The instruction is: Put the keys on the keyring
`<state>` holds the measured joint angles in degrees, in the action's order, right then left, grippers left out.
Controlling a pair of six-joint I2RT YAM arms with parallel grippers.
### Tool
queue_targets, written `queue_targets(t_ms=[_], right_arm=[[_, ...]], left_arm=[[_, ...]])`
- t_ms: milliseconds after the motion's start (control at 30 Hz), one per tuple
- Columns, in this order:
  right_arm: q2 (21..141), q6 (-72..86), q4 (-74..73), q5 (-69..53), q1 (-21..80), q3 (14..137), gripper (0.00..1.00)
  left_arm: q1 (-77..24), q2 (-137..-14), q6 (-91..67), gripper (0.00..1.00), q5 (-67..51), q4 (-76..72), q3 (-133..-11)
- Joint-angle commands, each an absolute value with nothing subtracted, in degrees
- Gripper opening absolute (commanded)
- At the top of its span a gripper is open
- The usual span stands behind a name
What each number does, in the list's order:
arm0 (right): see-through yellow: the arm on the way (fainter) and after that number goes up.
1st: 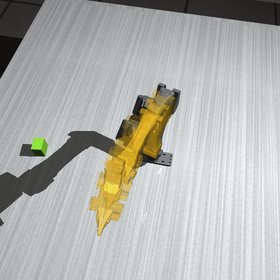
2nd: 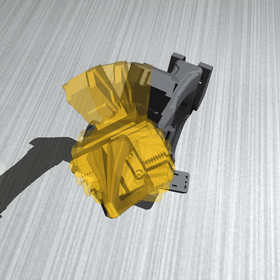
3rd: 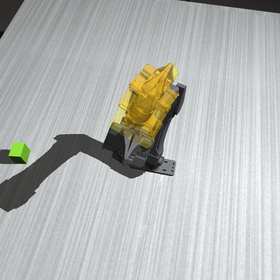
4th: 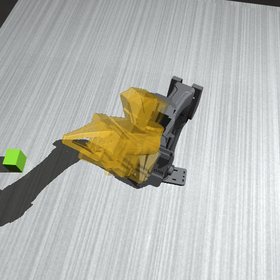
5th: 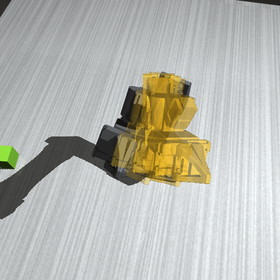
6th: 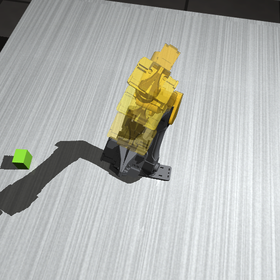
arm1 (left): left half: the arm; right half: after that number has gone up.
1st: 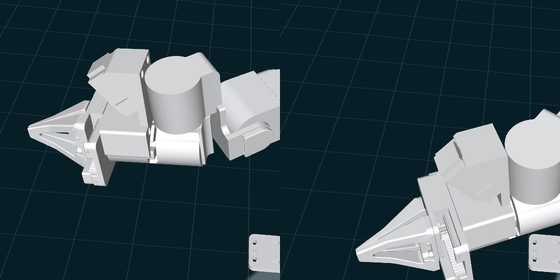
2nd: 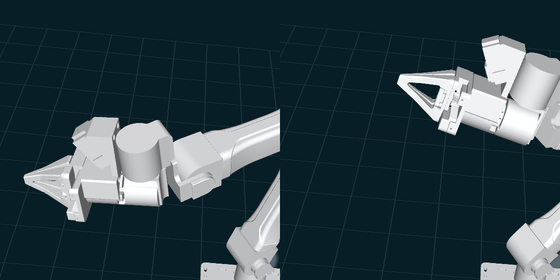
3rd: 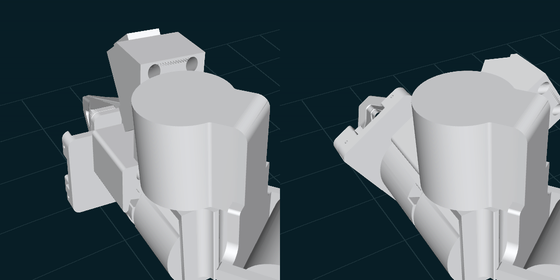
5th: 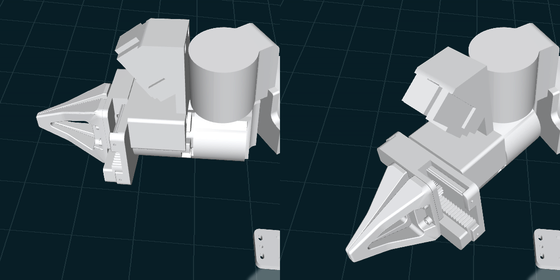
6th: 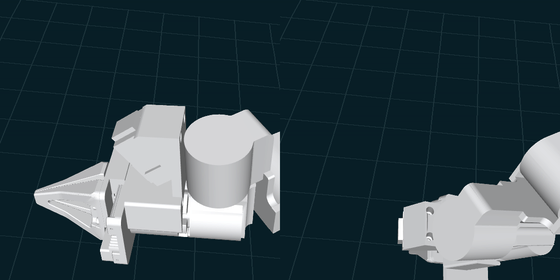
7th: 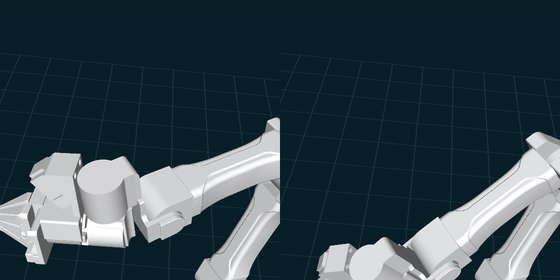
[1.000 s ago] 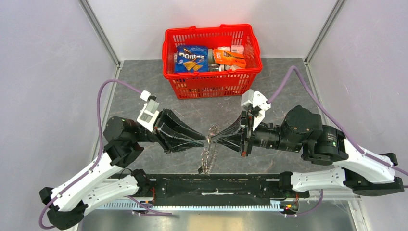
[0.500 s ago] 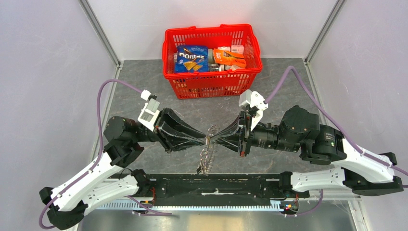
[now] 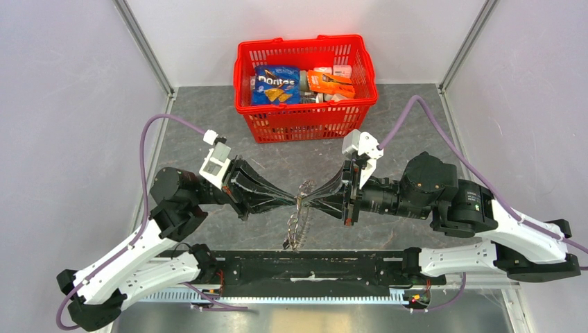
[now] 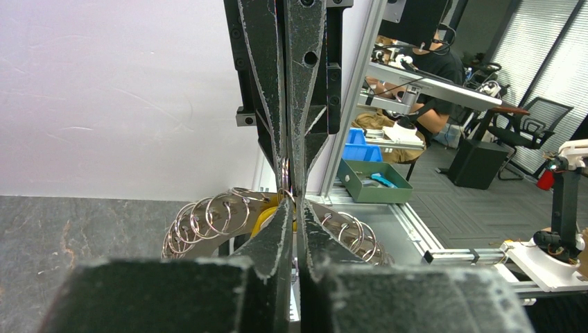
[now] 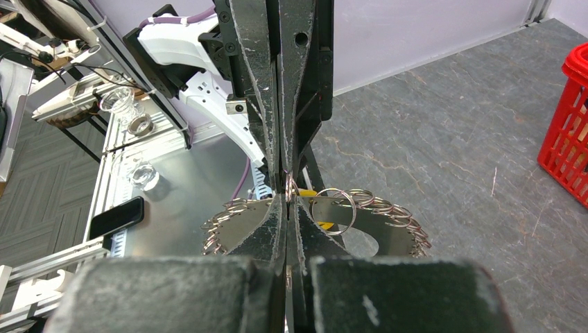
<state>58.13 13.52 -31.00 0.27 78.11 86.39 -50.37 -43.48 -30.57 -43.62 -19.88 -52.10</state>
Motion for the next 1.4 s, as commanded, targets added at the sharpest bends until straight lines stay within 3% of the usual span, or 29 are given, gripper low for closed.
queue_targets(t_ms=[0, 1367], right_arm=[[57.5, 14.1, -26.9, 0.3, 78.0, 86.6, 0.0], [55.9, 14.3, -12.6, 3.5, 78.0, 82.1, 0.0]], left_arm=[[-50.5, -43.8, -28.7, 0.02, -43.6, -20.5, -53.2], [-50.5, -43.7, -28.3, 0.02, -46.5, -20.6, -52.9]])
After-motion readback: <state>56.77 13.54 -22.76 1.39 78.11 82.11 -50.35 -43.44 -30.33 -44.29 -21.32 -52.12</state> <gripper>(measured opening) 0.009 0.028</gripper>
